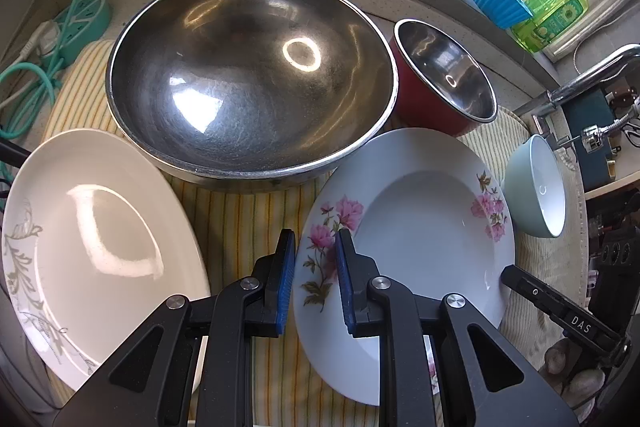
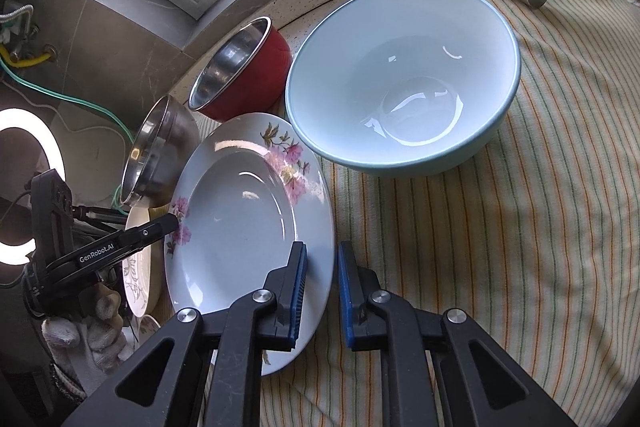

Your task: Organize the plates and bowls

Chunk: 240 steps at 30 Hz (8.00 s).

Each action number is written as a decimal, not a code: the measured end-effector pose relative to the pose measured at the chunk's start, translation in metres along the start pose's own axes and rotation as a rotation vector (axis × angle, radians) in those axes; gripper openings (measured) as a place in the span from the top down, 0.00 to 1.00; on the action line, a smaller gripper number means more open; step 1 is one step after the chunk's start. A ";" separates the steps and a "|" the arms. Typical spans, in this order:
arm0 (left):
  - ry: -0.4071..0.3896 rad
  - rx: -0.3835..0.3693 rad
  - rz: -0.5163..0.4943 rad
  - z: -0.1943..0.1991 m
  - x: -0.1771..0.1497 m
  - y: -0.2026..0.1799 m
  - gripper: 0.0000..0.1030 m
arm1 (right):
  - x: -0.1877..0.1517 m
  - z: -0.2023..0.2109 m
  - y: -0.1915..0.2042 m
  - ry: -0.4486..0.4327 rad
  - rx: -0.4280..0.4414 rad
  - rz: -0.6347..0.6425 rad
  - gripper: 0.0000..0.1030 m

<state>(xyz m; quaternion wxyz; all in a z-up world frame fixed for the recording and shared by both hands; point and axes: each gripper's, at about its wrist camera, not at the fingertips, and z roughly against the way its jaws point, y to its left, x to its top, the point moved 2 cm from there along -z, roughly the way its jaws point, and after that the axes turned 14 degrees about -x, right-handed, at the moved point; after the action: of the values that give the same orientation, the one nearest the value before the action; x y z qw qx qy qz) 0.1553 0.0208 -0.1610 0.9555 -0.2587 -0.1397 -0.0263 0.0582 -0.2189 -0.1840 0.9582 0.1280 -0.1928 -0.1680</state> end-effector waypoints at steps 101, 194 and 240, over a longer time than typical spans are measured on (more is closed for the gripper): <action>0.101 -0.065 -0.025 0.002 -0.094 -0.044 0.82 | -0.056 0.022 -0.032 0.030 -0.097 -0.023 0.87; -0.184 -0.062 0.199 0.122 -0.130 0.030 0.82 | -0.065 0.049 0.074 -0.125 -0.068 0.315 0.58; -0.182 0.034 0.375 0.134 -0.197 0.111 0.82 | -0.103 -0.045 0.191 0.130 -0.026 0.599 0.80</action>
<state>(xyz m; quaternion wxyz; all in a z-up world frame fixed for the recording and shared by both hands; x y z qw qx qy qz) -0.0539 0.1797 -0.1598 0.9312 -0.2655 -0.1753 0.1780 0.0392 0.0014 -0.1989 0.9770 0.0638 -0.1581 0.1280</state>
